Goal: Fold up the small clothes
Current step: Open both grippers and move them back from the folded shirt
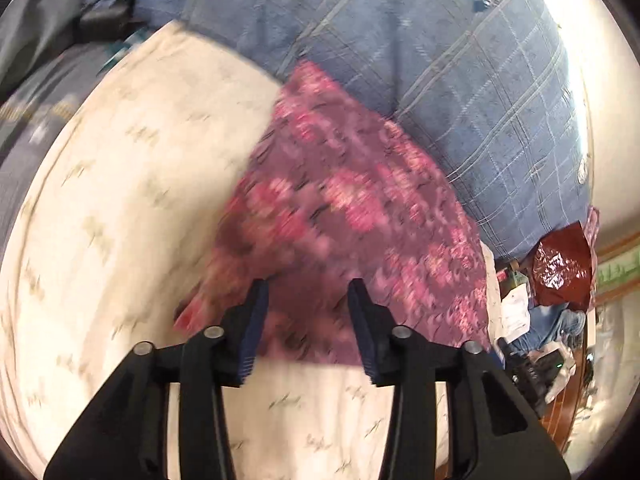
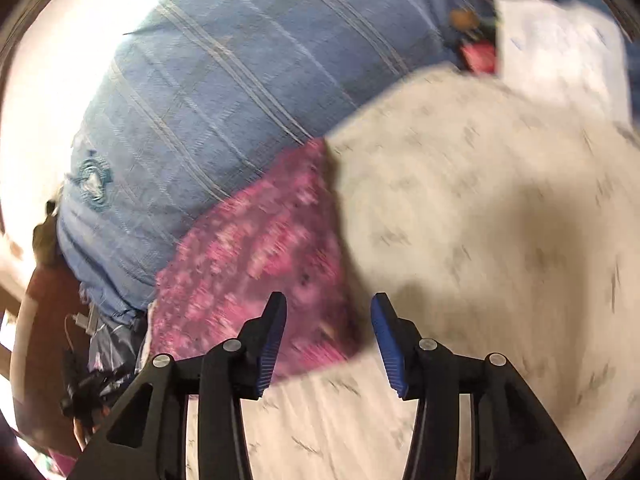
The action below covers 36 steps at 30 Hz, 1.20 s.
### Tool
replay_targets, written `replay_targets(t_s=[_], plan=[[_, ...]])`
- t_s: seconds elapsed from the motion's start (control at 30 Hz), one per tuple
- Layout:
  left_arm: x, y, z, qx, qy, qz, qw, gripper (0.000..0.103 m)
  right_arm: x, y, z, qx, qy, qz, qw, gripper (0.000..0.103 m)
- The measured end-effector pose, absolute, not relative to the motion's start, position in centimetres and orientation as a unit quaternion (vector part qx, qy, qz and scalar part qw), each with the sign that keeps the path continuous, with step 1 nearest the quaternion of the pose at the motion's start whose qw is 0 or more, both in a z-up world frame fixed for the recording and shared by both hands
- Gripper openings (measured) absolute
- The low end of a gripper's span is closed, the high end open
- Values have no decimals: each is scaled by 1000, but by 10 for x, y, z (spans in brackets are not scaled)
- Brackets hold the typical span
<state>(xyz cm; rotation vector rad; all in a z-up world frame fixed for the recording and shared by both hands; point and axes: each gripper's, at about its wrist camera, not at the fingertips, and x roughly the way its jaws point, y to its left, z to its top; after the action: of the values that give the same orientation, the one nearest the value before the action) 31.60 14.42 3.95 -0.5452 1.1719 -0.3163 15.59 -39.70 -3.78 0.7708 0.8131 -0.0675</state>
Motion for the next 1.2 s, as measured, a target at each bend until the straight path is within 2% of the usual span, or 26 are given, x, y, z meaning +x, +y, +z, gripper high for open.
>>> replay_targets(t_s=[0.07,0.1,0.13,0.27,0.4,0.5,0.57,0.63,0.73,0.93,1.1,1.2], plan=[[311,143,22,-276,564,-139,766,40,159,-391,-59,399,394,-7,828,40],[308,145,16,-289,570,-135,757,40,160,-387,-61,400,397,1,826,21],[305,145,11,-303,573,-132,750,40,165,-380,-62,388,396,2,832,10],[290,163,12,-316,573,-108,748,40,143,-374,-37,389,339,-8,856,9],[286,174,7,-337,575,-102,738,40,147,-371,-59,347,408,-38,843,9],[284,183,13,-351,563,-102,741,40,134,-364,-42,337,401,-60,850,16],[285,190,16,-370,555,-105,737,40,126,-361,-35,354,394,-53,847,16],[286,191,15,-386,554,-113,729,47,116,-354,-24,363,382,-44,849,17],[287,186,9,-394,557,-121,721,48,110,-341,-23,371,383,-20,846,20],[296,168,-11,-414,571,-139,695,48,120,-310,-35,380,401,15,834,26],[306,167,-10,-421,565,-142,695,48,135,-329,-59,440,389,-10,809,35],[313,164,-7,-410,564,-141,703,48,144,-339,-71,475,369,-12,799,34]])
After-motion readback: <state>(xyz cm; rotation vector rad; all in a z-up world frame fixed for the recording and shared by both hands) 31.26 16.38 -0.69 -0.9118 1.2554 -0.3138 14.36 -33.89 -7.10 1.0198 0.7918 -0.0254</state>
